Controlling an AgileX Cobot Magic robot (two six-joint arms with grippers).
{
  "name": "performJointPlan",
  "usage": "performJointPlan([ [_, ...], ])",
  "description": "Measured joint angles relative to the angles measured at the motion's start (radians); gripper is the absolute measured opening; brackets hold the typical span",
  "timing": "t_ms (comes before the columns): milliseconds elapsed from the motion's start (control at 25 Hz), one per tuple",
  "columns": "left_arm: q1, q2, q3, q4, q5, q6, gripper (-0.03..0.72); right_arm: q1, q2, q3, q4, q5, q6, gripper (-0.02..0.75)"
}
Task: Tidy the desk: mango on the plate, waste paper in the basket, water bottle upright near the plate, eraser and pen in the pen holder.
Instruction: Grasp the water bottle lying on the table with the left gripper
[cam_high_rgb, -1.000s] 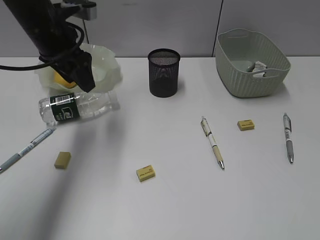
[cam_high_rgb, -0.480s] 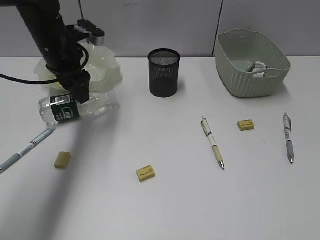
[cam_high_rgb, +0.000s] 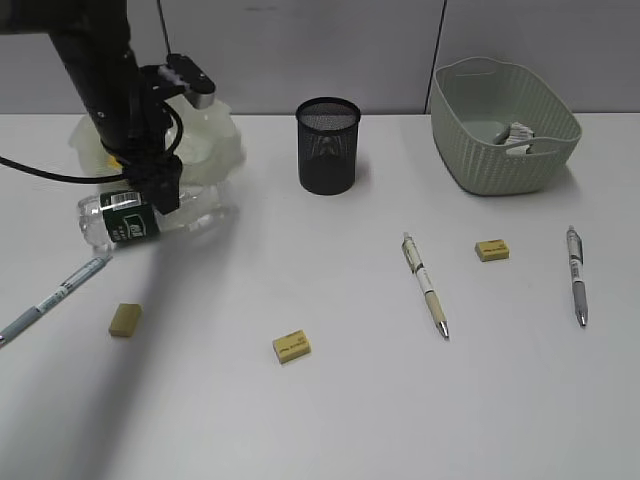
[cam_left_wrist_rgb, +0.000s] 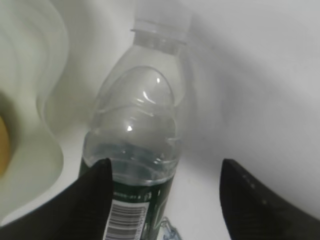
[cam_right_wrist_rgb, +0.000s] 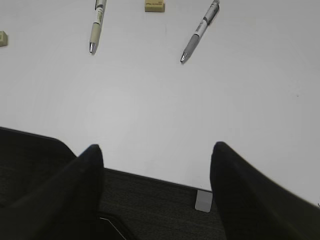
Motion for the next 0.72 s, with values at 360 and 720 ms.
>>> performJointPlan([
  [360,0.000,0.045,-0.012,0.045,-0.043,0.016,0.512,0.000,0.000,0.000,0.000,-0.001,0.000,0.526],
  [720,0.000,0.069,-0.013,0.064,-0.050,0.034,0.516,0.000,0.000,0.000,-0.002,-0.004,0.000,0.524],
])
